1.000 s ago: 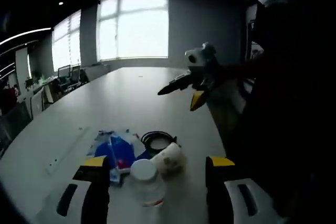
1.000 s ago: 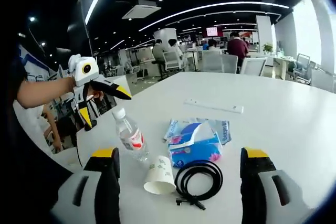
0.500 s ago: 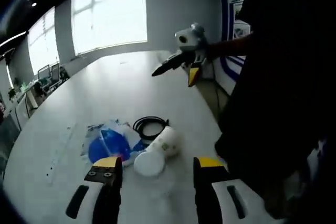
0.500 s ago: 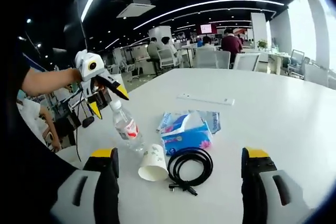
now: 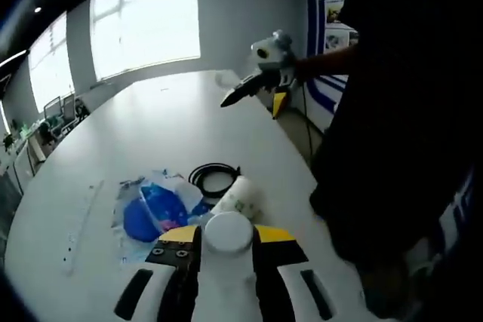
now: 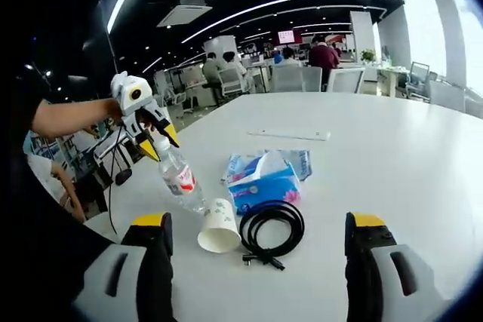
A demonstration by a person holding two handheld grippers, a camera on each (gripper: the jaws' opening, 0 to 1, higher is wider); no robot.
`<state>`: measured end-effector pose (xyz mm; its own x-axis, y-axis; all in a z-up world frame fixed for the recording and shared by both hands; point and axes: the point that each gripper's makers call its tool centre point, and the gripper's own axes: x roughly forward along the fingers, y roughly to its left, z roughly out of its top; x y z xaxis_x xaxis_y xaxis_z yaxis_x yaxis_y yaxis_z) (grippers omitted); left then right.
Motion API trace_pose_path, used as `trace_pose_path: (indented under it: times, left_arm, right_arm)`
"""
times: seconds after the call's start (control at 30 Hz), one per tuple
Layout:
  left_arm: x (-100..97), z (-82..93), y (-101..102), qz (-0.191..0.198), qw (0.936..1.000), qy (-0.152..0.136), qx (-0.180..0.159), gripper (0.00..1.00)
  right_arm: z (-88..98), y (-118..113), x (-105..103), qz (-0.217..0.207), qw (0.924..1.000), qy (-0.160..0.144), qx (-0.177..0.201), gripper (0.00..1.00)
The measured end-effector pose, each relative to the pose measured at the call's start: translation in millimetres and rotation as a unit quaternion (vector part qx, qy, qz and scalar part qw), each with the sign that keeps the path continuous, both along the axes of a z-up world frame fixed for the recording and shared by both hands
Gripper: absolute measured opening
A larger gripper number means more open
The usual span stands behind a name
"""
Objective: Arrange the tabletop items into an orderly group along one side of the table until the central work area is clear of visible clutter.
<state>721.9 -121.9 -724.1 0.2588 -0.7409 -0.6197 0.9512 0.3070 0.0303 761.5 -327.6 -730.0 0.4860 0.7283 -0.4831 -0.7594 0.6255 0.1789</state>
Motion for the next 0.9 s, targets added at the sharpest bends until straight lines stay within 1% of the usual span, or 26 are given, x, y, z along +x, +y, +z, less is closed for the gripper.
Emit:
trace_pose_path:
  times: [0.07, 0.37, 0.47, 0.6, 0.7, 0.73, 0.8, 0.87, 0.9]
  left_arm:
    - [-1.4, -0.2, -0.1, -0.005, 1.0, 0.004, -0.004, 0.22]
    - [0.5, -1.6, 3.9, 0.002, 0.9999, 0.011, -0.01, 0.21]
    - [-0.6, -0.6, 0.9, 0.005, 0.9999, 0.011, -0.012, 0.2]
    - [0.2, 0.0, -0.7, 0.015, 0.9996, 0.019, -0.012, 0.2]
    - [1.4, -0.4, 0.1, 0.032, 0.9991, 0.026, -0.011, 0.2]
    - [2.0, -0.2, 0.5, 0.044, 0.9984, 0.032, -0.013, 0.2]
    - [4.8, 0.5, 3.3, 0.079, 0.9953, 0.052, -0.018, 0.2]
    - [6.7, 2.4, 5.3, 0.11, 0.9912, 0.068, -0.03, 0.2]
    - [6.7, 3.0, 7.2, 0.119, 0.9899, 0.072, -0.029, 0.2]
  right_arm:
    - [-0.9, -0.5, 0.7, -0.002, 1.0, 0.001, 0.001, 0.91]
    - [-7.2, -1.6, -0.9, -0.006, 1.0, 0.008, -0.002, 0.89]
    - [-8.9, -2.0, -0.6, -0.007, 0.9999, 0.009, -0.003, 0.89]
    - [-13.9, -1.0, -2.0, -0.005, 0.9999, 0.014, -0.005, 0.89]
    - [-14.5, -0.3, -1.9, -0.004, 0.9999, 0.015, -0.003, 0.89]
    - [-14.2, 0.0, -1.8, -0.004, 0.9999, 0.015, -0.002, 0.89]
    - [-13.7, 0.5, -1.6, -0.004, 0.9999, 0.014, -0.001, 0.89]
    - [-13.3, 0.7, -1.4, -0.004, 0.9999, 0.014, 0.001, 0.89]
    - [-13.8, 0.4, -1.1, -0.005, 0.9999, 0.014, 0.001, 0.89]
